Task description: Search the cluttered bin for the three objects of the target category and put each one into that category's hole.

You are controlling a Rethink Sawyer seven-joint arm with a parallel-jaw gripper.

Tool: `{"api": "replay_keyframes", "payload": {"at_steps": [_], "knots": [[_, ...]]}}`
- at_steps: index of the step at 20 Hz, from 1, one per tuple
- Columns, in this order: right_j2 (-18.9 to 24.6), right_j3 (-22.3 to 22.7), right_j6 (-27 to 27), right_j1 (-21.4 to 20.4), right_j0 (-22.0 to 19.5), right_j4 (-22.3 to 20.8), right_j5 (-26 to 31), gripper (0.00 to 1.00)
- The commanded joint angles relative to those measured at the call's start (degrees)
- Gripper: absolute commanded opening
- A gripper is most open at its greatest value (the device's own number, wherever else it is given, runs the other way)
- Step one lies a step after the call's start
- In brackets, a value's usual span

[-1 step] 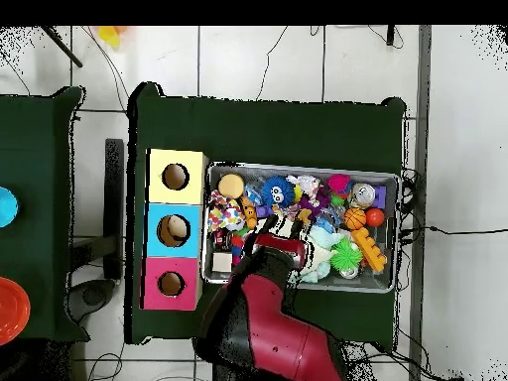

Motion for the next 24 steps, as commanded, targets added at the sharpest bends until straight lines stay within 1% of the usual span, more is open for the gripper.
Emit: {"api": "replay_keyframes", "payload": {"at_steps": [1,5,12,18,24], "knots": [[8.04,0.38,14.46,5.61,-4.16,-3.57,-8.52,1.0],[10.07,-0.34,14.02,6.52,-6.25,-4.68,-9.0,1.0],[11.88,-1.16,13.73,8.25,-8.44,-5.86,-11.02,1.0],[13.67,-2.86,13.93,12.22,-10.89,-7.28,-14.85,1.0],[14.64,-3.52,13.94,14.59,-12.13,-7.93,-17.9,1.0]]}}
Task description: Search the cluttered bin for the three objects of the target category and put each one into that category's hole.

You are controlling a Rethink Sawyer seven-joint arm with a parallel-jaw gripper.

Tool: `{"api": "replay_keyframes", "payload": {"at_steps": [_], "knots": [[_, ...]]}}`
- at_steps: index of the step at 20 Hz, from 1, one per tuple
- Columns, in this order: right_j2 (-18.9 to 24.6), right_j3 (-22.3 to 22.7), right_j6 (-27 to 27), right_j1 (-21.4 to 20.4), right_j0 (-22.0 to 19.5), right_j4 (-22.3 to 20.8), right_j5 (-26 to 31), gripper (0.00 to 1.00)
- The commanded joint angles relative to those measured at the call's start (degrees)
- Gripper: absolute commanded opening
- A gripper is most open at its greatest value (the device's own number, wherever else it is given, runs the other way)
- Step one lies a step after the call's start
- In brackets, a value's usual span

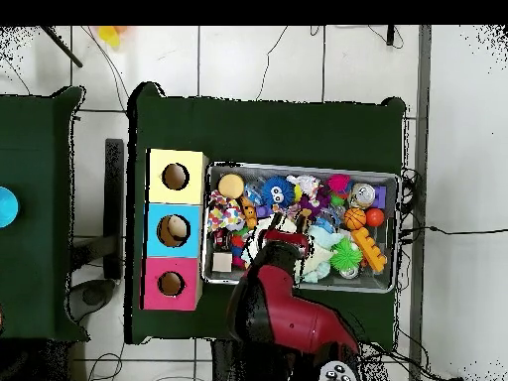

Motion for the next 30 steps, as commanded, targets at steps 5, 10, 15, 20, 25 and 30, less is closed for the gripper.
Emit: {"api": "replay_keyframes", "payload": {"at_steps": [5,10,15,20,25,30], "knots": [[7.26,-4.08,13.48,7.27,-3.96,-3.61,-10.03,1.0],[7.81,-5.18,13.35,10.23,-5.6,-4.75,-13.65,1.0],[8.53,-7.15,13.54,14.16,-6.94,-5.18,-17.35,1.0],[8.34,-7.28,13.41,15.81,-7.68,-5.25,-19.66,1.0],[8.22,-7.93,13.15,17.94,-7.87,-4.56,-21.88,1.0],[8.68,-9.82,13.13,21.79,-8.11,-3.55,-24.95,1.0]]}}
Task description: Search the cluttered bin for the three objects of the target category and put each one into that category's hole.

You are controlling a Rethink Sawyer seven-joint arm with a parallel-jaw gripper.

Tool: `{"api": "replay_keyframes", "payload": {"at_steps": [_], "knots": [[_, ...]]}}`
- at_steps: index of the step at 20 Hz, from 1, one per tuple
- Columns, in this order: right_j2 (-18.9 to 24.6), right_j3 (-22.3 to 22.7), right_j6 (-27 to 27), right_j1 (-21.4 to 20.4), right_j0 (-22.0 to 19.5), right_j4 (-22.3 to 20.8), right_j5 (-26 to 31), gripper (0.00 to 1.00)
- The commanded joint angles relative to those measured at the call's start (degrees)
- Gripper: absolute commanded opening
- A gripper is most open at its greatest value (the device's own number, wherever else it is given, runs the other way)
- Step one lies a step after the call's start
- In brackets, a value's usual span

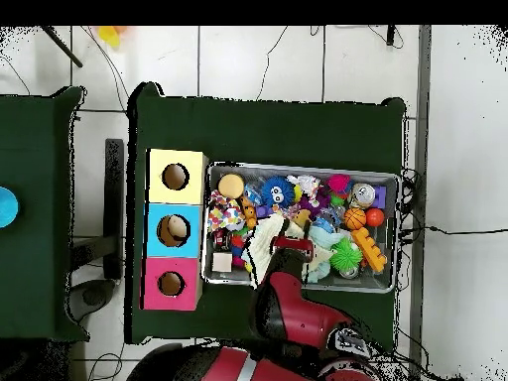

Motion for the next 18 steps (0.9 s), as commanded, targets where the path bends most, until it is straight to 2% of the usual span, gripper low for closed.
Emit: {"api": "replay_keyframes", "payload": {"at_steps": [1,9,14,18], "knots": [[6.33,-7.88,13.13,6.75,-1.37,-0.08,-6.61,1.0],[5.02,-5.05,12.92,6.18,0.03,3.4,-7.03,1.0],[2.81,-1.47,12.17,4.81,2.99,8.66,-7.71,1.0],[1.36,0.4,12.2,5.32,5.47,13.14,-8.44,1.0]]}}
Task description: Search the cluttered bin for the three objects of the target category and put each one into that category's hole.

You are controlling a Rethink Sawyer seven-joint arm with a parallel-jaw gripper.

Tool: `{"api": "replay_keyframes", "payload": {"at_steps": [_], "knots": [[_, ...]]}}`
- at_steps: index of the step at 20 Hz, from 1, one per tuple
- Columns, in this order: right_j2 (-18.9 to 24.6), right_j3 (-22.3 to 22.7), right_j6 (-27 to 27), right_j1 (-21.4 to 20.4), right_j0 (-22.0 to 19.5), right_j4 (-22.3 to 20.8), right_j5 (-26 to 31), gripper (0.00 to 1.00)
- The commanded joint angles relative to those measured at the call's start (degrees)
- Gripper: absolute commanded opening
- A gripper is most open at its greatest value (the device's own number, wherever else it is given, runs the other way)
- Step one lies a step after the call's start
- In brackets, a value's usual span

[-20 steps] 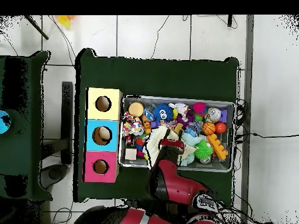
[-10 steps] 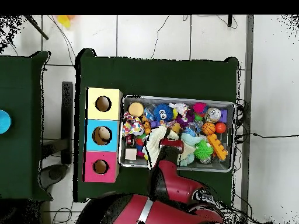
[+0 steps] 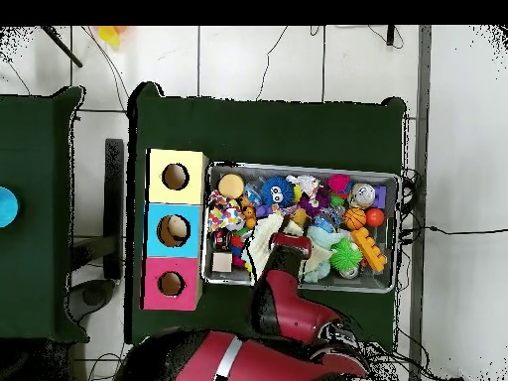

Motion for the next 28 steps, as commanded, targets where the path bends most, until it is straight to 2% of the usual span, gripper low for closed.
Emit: {"api": "replay_keyframes", "payload": {"at_steps": [1,12,16,19,28], "knots": [[1.73,1.23,12.25,2.23,3.99,9.28,-2.93,1.0],[1.0,3.32,14.84,8.17,11.43,23.58,-5.54,1.0],[0.71,2.72,15.8,9.82,12.25,24.41,-6.5,1.0],[0.11,2.47,15.68,9.68,12.16,23.46,-6.36,1.0],[-2.51,3.99,13.35,5.14,11.48,20.14,-2.71,1.0]]}}
